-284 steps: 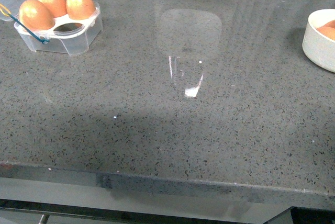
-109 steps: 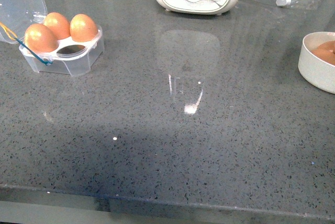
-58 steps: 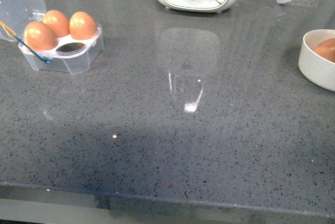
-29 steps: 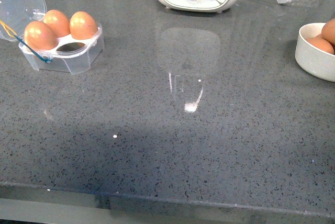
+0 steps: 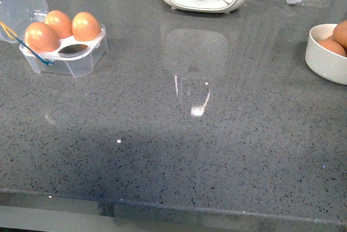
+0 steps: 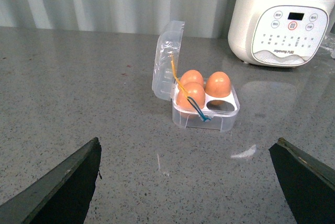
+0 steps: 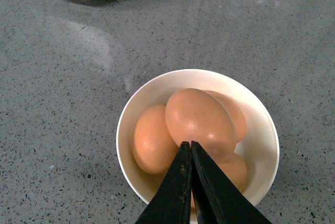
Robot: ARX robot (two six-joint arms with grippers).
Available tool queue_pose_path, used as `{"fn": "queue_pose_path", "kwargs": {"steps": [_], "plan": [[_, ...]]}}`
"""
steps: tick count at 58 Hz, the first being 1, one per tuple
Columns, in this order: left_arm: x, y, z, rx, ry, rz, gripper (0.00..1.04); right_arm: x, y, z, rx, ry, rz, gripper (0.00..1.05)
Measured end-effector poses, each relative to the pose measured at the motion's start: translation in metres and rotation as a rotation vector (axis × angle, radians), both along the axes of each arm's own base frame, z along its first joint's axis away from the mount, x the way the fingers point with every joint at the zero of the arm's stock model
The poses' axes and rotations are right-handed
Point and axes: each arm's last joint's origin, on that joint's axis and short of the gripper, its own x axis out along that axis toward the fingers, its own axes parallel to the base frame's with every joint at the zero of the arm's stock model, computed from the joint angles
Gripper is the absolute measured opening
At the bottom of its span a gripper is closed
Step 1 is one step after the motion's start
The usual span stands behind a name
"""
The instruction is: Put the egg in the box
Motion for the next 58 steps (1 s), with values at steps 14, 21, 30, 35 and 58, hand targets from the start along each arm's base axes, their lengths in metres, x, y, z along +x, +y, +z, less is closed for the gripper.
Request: {"fn": "queue_pose_path", "kwargs": {"steps": [14, 21, 30, 35, 58], "plan": [[0.000, 0.000, 0.000, 0.000, 0.000, 0.000, 0.98, -0.002, 0.000, 0.007, -0.001, -0.024, -0.006, 0.26], [0.000, 0.000, 0.000, 0.000, 0.000, 0.000, 0.98, -0.003, -0.002, 0.008, -0.001, -0.029, -0.014, 0.53], [0.000, 0.000, 0.000, 0.000, 0.000, 0.000, 0.98, -0.001, -0.008, 0.011, 0.002, -0.036, -0.027, 0.86], [0.000, 0.000, 0.000, 0.000, 0.000, 0.000, 0.98, 0.003, -0.011, 0.009, 0.016, -0.026, -0.027, 0.99], [0.000, 0.000, 0.000, 0.000, 0.000, 0.000, 0.98, 0.020, -0.022, 0.011, 0.060, 0.018, -0.011, 0.97]]}}
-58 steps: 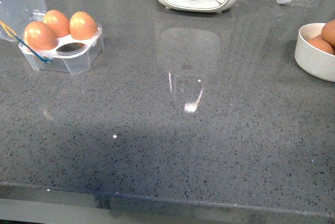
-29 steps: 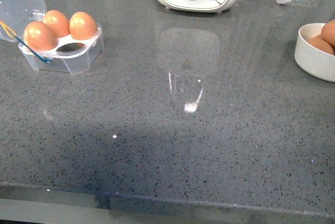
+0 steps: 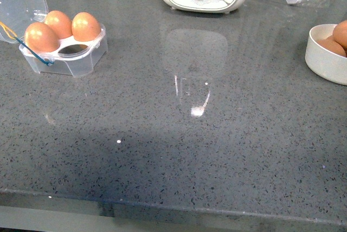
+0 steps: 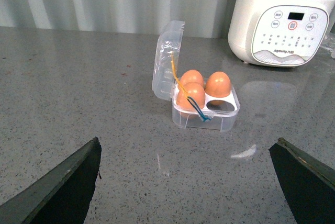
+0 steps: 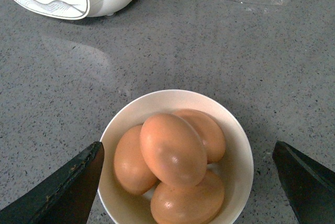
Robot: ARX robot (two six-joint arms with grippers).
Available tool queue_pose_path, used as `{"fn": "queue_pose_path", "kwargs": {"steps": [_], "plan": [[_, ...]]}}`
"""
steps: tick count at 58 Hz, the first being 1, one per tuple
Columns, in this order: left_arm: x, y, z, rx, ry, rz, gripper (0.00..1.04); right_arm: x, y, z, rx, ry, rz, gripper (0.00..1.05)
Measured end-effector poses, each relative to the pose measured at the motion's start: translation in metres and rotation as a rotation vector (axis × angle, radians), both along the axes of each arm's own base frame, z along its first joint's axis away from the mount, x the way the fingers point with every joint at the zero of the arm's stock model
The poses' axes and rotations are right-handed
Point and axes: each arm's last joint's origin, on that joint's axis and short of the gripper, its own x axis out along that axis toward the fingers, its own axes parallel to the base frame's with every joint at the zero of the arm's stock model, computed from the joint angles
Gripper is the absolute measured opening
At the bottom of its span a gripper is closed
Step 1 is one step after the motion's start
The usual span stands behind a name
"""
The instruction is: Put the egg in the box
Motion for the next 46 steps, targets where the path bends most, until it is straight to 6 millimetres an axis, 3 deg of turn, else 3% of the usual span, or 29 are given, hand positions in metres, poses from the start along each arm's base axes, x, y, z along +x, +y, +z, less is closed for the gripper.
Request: {"fn": "queue_pose_path", "kwargs": {"steps": [21, 38, 46], "plan": [[0.000, 0.000, 0.000, 0.000, 0.000, 0.000, 0.98, 0.016, -0.003, -0.025, 0.010, 0.036, 0.001, 0.97], [0.000, 0.000, 0.000, 0.000, 0.000, 0.000, 0.98, 0.020, -0.003, -0.028, 0.019, 0.013, 0.006, 0.97], [0.000, 0.000, 0.000, 0.000, 0.000, 0.000, 0.98, 0.020, -0.003, -0.030, 0.024, 0.013, 0.005, 0.81]]}}
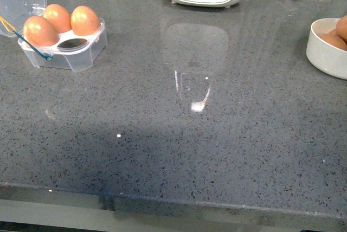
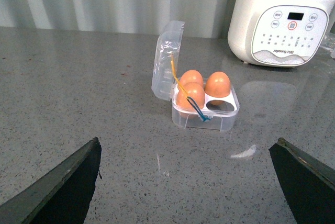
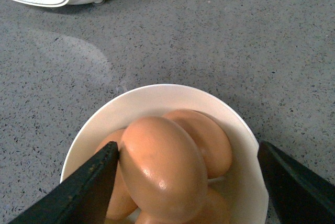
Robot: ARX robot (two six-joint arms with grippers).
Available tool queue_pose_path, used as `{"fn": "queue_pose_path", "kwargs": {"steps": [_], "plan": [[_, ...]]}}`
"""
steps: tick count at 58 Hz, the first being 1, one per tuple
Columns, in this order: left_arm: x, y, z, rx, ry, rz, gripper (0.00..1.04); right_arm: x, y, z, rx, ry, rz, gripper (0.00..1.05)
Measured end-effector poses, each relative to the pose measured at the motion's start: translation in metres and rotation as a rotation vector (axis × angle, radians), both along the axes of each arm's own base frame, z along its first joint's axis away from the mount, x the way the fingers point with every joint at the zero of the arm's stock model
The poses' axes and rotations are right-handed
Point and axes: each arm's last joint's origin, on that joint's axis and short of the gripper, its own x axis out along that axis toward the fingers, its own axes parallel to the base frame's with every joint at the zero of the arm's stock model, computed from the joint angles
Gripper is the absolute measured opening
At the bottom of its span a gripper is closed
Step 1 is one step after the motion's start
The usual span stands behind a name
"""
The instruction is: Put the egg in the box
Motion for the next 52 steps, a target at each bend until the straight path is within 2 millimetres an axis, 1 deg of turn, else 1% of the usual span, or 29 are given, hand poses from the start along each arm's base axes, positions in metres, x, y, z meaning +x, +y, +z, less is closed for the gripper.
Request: {"fn": "queue_pose_path", "kwargs": {"steps": [1, 3, 13, 16, 20, 41, 47, 52], "plan": [[0.000, 0.000, 0.000, 0.000, 0.000, 0.000, 0.98, 0.000, 0.000, 0.000, 0.001, 0.000, -0.001, 0.77], [0.000, 0.000, 0.000, 0.000, 0.000, 0.000, 0.98, 0.000, 0.000, -0.001, 0.001, 0.001, -0.002, 0.74], [0.000, 0.000, 0.000, 0.000, 0.000, 0.000, 0.98, 0.000, 0.001, -0.003, 0.004, 0.005, -0.002, 0.49], [0.000, 0.000, 0.000, 0.000, 0.000, 0.000, 0.98, -0.001, 0.001, -0.004, 0.004, 0.005, -0.001, 0.44], [0.000, 0.000, 0.000, 0.000, 0.000, 0.000, 0.98, -0.001, 0.002, -0.004, 0.004, 0.005, -0.001, 0.42], [0.000, 0.000, 0.000, 0.000, 0.000, 0.000, 0.98, -0.002, 0.003, -0.003, 0.006, 0.004, 0.001, 0.41], [0.000, 0.000, 0.000, 0.000, 0.000, 0.000, 0.98, -0.003, 0.004, 0.002, 0.010, -0.001, 0.002, 0.41], [0.000, 0.000, 0.000, 0.000, 0.000, 0.000, 0.98, -0.005, 0.008, 0.010, 0.017, -0.015, 0.007, 0.41]]}}
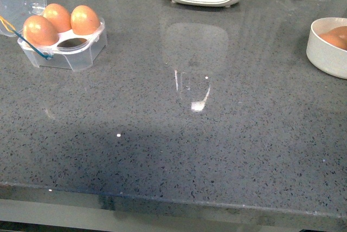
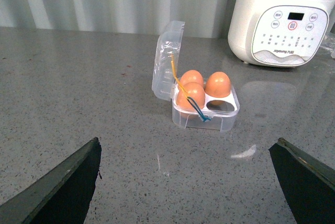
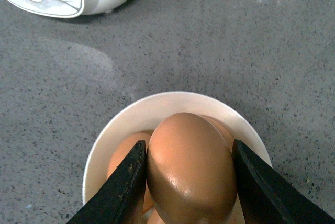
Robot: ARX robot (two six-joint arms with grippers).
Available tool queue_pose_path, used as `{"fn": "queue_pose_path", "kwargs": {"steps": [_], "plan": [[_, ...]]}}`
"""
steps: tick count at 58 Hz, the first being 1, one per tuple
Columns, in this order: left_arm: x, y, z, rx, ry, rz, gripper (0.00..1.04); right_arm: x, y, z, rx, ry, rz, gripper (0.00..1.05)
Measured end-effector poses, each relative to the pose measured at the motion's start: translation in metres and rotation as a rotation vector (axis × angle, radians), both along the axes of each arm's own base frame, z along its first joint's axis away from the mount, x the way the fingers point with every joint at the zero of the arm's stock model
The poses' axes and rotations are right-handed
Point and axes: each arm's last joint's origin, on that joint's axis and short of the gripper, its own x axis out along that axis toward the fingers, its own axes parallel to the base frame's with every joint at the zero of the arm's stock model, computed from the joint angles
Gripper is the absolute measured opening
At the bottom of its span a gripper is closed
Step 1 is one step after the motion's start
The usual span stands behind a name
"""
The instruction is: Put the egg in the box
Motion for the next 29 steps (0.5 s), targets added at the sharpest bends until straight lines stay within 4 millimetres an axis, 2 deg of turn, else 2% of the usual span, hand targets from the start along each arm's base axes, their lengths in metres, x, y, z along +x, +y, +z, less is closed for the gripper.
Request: {"fn": "queue_pose_path", "kwargs": {"steps": [15, 29], "plan": [[0.000, 0.000, 0.000, 0.000, 0.000, 0.000, 0.98, 0.005, 0.022, 0.037, 0.006, -0.087, 0.041, 0.41], [0.000, 0.000, 0.000, 0.000, 0.000, 0.000, 0.98, 0.020, 0.066, 0.059, 0.027, -0.129, 0.105, 0.41]]}}
